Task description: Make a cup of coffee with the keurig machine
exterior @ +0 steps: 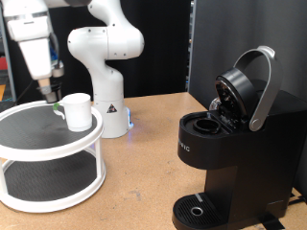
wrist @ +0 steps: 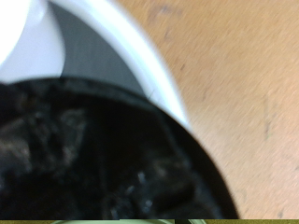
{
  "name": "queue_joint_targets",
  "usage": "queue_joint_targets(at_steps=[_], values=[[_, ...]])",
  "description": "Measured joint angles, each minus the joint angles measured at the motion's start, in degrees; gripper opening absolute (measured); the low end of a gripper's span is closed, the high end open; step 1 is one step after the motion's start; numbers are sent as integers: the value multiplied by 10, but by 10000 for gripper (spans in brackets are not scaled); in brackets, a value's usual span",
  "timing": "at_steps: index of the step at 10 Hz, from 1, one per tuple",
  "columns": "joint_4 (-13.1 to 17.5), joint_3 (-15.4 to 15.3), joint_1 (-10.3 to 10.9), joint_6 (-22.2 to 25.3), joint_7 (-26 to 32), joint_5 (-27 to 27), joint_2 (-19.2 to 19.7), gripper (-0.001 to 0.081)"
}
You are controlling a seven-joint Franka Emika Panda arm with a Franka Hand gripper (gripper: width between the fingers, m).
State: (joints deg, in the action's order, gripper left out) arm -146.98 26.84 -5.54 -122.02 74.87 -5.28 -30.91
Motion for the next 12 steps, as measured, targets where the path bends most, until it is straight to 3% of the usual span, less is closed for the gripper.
queue_joint_targets(at_steps=[4,7,12], values=[[4,-52,18,9,-90,48,-25,464],[-3,-63,22,-4,-131,73,-25,464],[-5,-137,64,-58,-268,154,-24,464]])
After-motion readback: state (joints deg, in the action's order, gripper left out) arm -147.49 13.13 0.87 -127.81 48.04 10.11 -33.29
